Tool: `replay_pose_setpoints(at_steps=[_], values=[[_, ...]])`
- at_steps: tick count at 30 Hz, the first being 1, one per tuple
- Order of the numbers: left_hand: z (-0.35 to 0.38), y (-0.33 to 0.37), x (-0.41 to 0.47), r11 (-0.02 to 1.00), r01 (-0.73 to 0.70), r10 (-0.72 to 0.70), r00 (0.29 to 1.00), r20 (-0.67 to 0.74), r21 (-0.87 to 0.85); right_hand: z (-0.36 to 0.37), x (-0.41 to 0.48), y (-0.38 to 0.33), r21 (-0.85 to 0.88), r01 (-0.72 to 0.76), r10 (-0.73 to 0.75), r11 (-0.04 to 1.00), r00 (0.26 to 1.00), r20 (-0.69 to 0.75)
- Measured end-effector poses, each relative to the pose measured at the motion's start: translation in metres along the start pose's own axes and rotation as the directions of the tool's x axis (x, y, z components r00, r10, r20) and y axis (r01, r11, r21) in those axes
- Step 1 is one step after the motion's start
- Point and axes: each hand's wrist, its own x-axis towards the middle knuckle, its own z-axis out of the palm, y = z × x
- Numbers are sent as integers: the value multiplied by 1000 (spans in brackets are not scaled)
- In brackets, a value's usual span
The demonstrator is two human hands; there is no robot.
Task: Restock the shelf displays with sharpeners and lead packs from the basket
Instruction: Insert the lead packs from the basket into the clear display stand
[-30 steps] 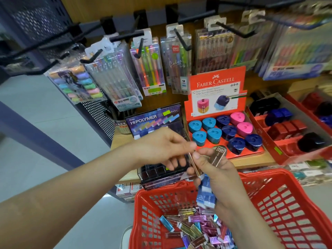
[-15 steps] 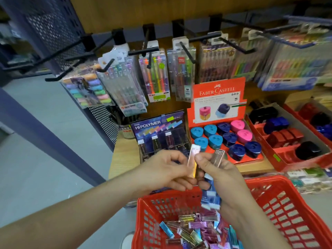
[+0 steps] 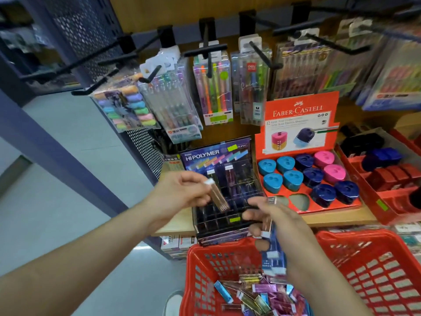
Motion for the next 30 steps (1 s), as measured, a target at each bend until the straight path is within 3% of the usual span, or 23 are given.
replay_pose_setpoints(at_steps=[2,4,6,9,13,17,23,30], values=[[-26,0,11,998,-42,48,983,-177,38,-5,3,1,157,-92,83,983,994,68],[-46,-3,19,991,-57,93,948,-303,124,-13,13,3,114,-152,141,982,984,106],[-53,-8,22,983,-59,116,932,-342,172,-31,22,14,48,-52,46,997,991,126],[-48,-16,25,974,-83,148,938,-314,211,-31,20,19,-64,8,7,998,975,223],[-41,-22,31,952,-120,208,928,-309,280,-15,9,16,109,-67,35,992,963,268],[-38,-26,39,905,-117,254,919,-300,409,-5,3,14,54,-49,36,997,973,228],[-40,-28,42,765,-133,345,911,-227,629,0,-11,11,40,2,-5,999,995,95],[-30,-31,45,495,-147,458,882,-113,856,4,-9,9,115,7,-5,993,1000,-18]])
